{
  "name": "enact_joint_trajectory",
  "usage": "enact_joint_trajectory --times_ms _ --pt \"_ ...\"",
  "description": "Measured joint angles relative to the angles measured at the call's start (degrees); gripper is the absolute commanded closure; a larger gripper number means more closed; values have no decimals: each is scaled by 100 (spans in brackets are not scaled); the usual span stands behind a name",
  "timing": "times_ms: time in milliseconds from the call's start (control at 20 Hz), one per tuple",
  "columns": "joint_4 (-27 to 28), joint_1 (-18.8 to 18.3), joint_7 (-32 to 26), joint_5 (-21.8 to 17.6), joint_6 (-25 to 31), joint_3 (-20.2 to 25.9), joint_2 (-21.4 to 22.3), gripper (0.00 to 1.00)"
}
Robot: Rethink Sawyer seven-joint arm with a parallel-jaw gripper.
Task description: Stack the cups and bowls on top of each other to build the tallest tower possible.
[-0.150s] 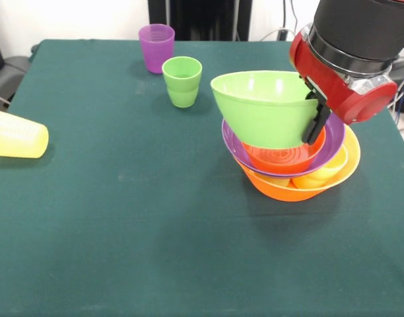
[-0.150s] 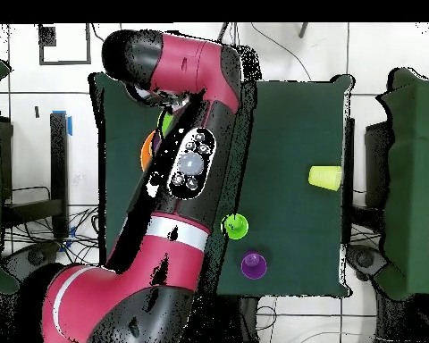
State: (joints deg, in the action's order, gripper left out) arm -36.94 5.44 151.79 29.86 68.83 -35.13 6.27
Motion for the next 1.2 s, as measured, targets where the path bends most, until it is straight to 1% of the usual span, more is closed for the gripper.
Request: enact_joint_trajectory --times_ms 900,1200 --pt "0 2 0 252 -34 0 -58 100" --pt "0 4 0 274 -34 -11 -83 100"
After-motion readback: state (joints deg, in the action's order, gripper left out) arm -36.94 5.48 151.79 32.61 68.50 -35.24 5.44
